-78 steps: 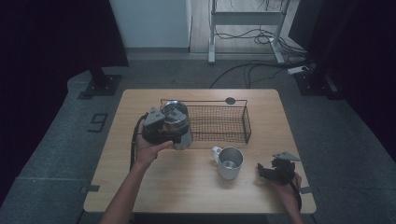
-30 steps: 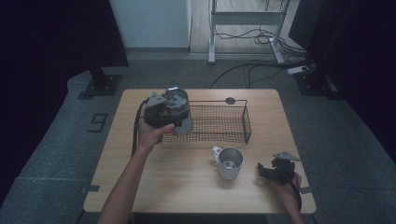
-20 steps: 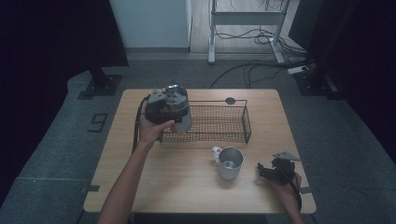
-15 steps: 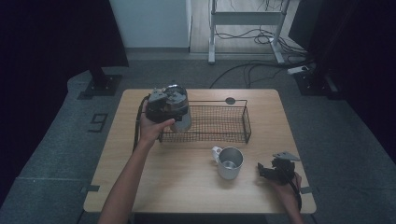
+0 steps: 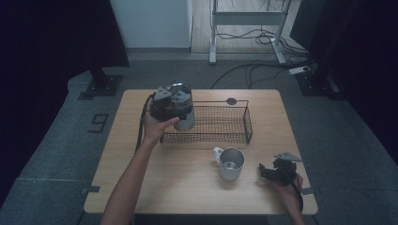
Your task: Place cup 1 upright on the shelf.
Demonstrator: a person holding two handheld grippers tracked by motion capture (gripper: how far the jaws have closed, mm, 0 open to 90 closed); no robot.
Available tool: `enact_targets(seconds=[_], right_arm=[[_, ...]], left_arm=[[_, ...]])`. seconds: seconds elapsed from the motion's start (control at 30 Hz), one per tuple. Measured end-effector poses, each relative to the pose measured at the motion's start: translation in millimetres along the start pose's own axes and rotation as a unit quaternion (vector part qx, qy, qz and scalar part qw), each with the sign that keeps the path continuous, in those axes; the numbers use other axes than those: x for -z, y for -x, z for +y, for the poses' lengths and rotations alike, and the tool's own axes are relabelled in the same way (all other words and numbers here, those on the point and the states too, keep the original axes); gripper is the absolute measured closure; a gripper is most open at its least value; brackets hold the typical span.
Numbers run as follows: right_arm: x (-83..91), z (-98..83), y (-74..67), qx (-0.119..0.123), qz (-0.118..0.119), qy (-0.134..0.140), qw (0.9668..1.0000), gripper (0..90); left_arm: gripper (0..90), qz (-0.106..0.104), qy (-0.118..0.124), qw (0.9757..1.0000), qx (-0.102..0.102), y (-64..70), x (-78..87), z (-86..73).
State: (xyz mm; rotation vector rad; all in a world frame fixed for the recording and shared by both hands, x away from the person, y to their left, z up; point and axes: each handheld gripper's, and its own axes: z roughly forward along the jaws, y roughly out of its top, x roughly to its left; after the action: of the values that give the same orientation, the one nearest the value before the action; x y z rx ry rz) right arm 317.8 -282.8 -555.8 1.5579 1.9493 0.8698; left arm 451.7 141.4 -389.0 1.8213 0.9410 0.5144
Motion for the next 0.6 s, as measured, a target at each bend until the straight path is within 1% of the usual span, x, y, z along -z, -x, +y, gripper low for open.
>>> enact_targets(seconds=[0.07,0.23,0.37,0.5,0.6], right_arm=[[0.0,0.0,0.0,0.0,0.0,0.0,1.0,11.8],[0.3,-0.3,0.0,-0.001,0.0,0.0,1.0,12.0],[0.3,-0.3,0.0,-0.001,0.0,0.0,1.0,12.1],[0.3,-0.3,0.0,-0.001,0.0,0.0,1.0,12.1],[0.3,-0.3,0.0,-0.001,0.0,0.0,1.0,12.1]], left_arm=[[4.4,0.001,-0.003,1.0,0.0,-0.3,-2.5,-0.7],[4.4,0.01,-0.006,0.9999,0.002,-2.9,-8.8,-2.5],[4.4,0.013,-0.011,0.9999,0.002,-4.9,-13.9,-4.5],[4.4,0.017,-0.016,0.9997,0.007,-6.0,-19.4,-7.9],[4.4,0.02,-0.019,0.9996,0.006,-6.3,-21.9,-10.0]])
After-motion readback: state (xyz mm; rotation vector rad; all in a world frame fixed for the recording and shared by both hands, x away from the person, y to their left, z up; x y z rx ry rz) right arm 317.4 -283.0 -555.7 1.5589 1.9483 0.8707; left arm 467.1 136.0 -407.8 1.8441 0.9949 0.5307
